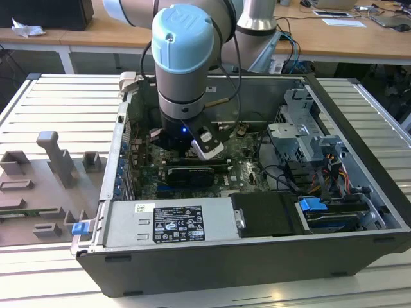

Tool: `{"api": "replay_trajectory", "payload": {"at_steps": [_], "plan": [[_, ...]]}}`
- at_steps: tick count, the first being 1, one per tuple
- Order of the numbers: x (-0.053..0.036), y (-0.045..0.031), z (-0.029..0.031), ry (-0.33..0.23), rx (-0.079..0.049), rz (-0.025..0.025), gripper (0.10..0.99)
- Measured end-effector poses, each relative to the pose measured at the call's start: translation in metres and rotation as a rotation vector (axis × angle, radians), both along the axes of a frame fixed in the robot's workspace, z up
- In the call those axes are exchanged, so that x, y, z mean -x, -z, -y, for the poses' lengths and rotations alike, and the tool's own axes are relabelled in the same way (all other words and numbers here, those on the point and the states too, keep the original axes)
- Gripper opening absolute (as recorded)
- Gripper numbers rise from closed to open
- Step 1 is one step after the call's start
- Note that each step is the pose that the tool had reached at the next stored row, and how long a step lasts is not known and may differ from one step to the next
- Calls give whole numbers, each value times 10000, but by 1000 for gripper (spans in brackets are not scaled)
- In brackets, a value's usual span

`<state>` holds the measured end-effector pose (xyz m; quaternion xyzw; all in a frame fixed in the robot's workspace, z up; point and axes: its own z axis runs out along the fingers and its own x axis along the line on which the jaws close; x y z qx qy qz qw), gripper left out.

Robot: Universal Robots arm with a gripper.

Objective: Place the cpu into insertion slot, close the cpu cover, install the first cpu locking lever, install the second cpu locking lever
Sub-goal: 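Install the second cpu locking lever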

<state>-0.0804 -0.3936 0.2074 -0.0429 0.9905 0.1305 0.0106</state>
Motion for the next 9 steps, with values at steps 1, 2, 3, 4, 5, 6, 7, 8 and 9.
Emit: {"api": "replay_trajectory", "payload": {"at_steps": [1, 2, 3, 4, 5, 6, 7, 8, 9], "plan": [[0, -10, 0, 0, -4, 1, 106], [0, -25, 0, 1, -4, 0, 106], [0, -47, 0, 1, -4, 0, 106], [0, -62, 0, 1, -4, 1, 106], [0, -75, 0, 1, -3, 0, 106], [0, -89, 0, 0, -4, 0, 106], [0, -101, 0, 1, -3, 0, 106], [0, -120, 0, 1, -3, 0, 106], [0, -132, 0, 0, -2, 0, 106]]}}
